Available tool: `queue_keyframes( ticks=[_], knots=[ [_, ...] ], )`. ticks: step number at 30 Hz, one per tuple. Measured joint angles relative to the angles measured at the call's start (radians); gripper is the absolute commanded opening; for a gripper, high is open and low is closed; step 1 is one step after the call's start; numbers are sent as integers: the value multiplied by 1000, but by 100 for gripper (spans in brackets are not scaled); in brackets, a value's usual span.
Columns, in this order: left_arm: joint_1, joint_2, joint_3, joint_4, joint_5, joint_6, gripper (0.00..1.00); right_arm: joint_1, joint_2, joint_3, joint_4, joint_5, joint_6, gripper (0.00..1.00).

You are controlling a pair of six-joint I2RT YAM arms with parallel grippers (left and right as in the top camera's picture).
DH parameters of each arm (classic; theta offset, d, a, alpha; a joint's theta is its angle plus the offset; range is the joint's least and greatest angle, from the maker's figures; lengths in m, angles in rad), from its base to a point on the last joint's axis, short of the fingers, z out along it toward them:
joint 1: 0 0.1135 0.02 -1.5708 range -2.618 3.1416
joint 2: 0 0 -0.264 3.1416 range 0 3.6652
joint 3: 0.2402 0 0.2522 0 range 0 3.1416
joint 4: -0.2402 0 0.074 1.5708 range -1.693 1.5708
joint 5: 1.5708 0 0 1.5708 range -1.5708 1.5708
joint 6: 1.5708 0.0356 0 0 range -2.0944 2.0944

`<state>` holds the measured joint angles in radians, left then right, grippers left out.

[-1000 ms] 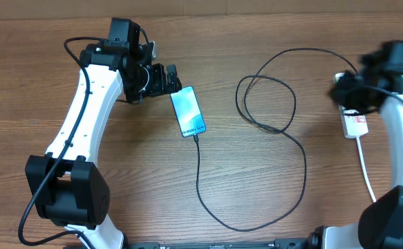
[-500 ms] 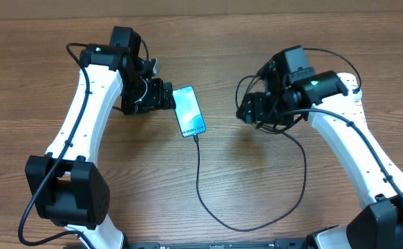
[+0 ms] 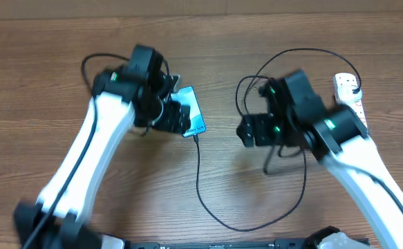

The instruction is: Plug charger to phone and switch on socket

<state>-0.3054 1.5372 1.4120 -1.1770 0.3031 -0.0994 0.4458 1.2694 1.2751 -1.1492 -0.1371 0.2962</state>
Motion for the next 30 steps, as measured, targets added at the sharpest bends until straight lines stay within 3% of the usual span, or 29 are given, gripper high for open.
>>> queue_keyframes(
  ticks=[7, 10, 11, 14, 30],
  knots=[
    [0, -380, -348, 164, 24, 2, 87, 0, -214, -296, 179, 0, 7, 85],
    [0, -520, -460, 211, 31, 2, 94, 0, -272, -406, 252, -23, 8, 87],
    [0, -557, -484, 222, 34, 2, 98, 0, -284, -428, 265, -29, 10, 100],
    [0, -644, -526, 248, 37, -4, 100, 0, -298, -451, 290, -40, 13, 100],
    [0, -620, -536, 265, 33, -29, 100, 0, -291, -451, 302, -47, 14, 100]
  ],
)
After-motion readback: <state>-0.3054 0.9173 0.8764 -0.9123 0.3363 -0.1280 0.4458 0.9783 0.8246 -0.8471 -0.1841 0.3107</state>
